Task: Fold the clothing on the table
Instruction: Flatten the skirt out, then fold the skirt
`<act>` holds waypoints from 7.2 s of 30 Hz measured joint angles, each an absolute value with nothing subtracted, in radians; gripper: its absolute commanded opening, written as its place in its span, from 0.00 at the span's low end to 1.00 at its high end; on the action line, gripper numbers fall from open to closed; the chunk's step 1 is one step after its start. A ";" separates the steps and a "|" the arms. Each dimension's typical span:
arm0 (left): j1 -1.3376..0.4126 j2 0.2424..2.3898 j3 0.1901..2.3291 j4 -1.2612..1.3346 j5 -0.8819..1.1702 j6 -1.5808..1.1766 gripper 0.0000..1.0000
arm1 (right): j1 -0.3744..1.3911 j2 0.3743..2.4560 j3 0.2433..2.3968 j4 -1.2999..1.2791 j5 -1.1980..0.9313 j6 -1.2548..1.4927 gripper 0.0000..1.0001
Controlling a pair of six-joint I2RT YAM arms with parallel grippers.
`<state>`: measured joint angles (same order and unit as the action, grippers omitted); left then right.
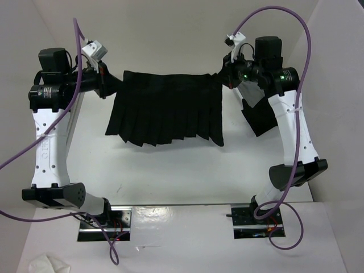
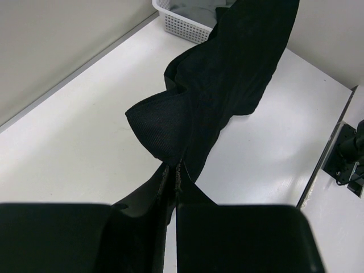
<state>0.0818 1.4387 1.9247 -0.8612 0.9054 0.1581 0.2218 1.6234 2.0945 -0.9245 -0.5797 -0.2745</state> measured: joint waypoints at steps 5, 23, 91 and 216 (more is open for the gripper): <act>0.083 1.423 1.900 -0.862 0.925 0.159 0.00 | 0.221 1.608 2.088 -0.930 -0.597 -0.292 0.00; 0.136 1.219 1.738 -0.889 1.065 0.188 0.00 | 0.199 1.370 1.934 -1.040 -0.744 -0.439 0.00; 0.049 2.415 2.212 -0.785 0.939 0.204 0.15 | 0.205 2.245 2.015 -0.584 -0.235 -0.286 0.41; -0.010 2.861 2.864 -0.865 0.503 0.027 0.56 | 0.123 2.690 2.461 -0.634 -0.584 -0.098 0.63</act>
